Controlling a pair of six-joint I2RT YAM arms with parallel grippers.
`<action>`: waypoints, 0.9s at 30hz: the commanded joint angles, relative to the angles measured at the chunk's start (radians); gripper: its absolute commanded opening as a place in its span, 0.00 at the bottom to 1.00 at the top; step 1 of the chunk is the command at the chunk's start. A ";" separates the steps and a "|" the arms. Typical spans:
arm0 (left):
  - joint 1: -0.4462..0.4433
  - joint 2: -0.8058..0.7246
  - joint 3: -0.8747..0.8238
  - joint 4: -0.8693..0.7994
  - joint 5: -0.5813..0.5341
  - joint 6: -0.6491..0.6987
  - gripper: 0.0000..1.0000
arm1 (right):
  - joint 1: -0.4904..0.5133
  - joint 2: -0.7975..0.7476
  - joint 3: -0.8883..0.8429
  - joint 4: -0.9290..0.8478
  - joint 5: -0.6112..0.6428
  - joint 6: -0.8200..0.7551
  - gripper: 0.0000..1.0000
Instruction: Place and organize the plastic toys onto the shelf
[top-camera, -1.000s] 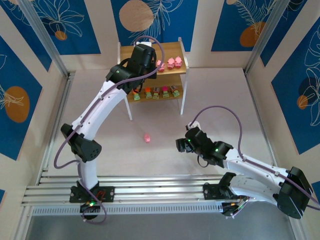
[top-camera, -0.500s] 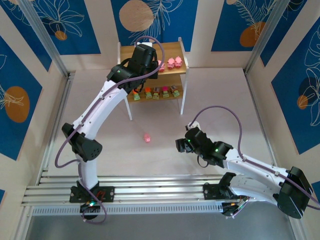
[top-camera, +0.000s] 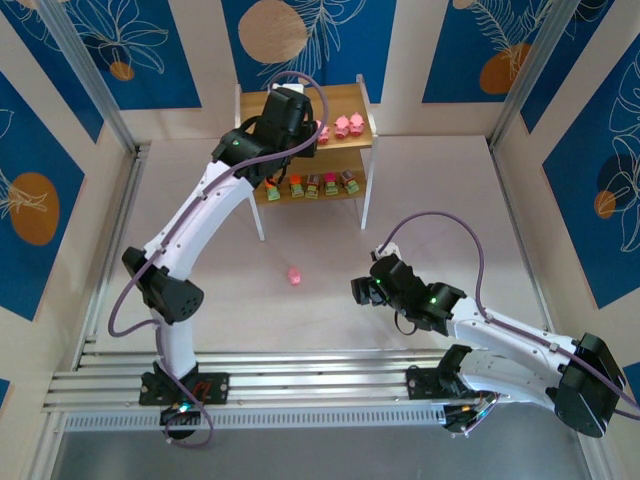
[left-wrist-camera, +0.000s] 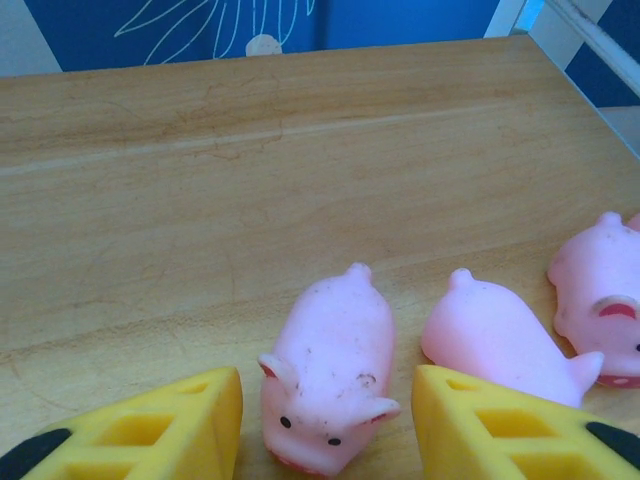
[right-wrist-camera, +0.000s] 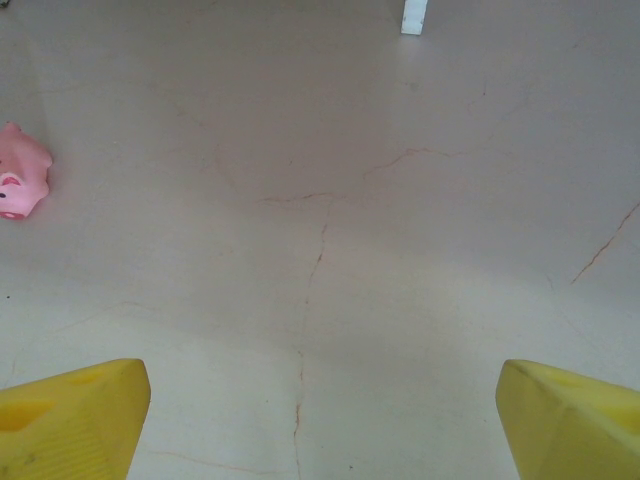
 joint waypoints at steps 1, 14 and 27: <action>0.001 -0.076 0.004 0.009 0.000 0.010 0.50 | 0.008 -0.004 -0.011 0.018 0.028 -0.003 0.90; -0.097 -0.229 -0.187 0.057 -0.087 0.078 0.58 | 0.010 -0.007 -0.013 0.020 0.029 -0.004 0.90; -0.216 -0.434 -0.578 0.144 -0.169 0.026 0.78 | 0.016 -0.007 -0.010 0.015 0.039 -0.001 0.94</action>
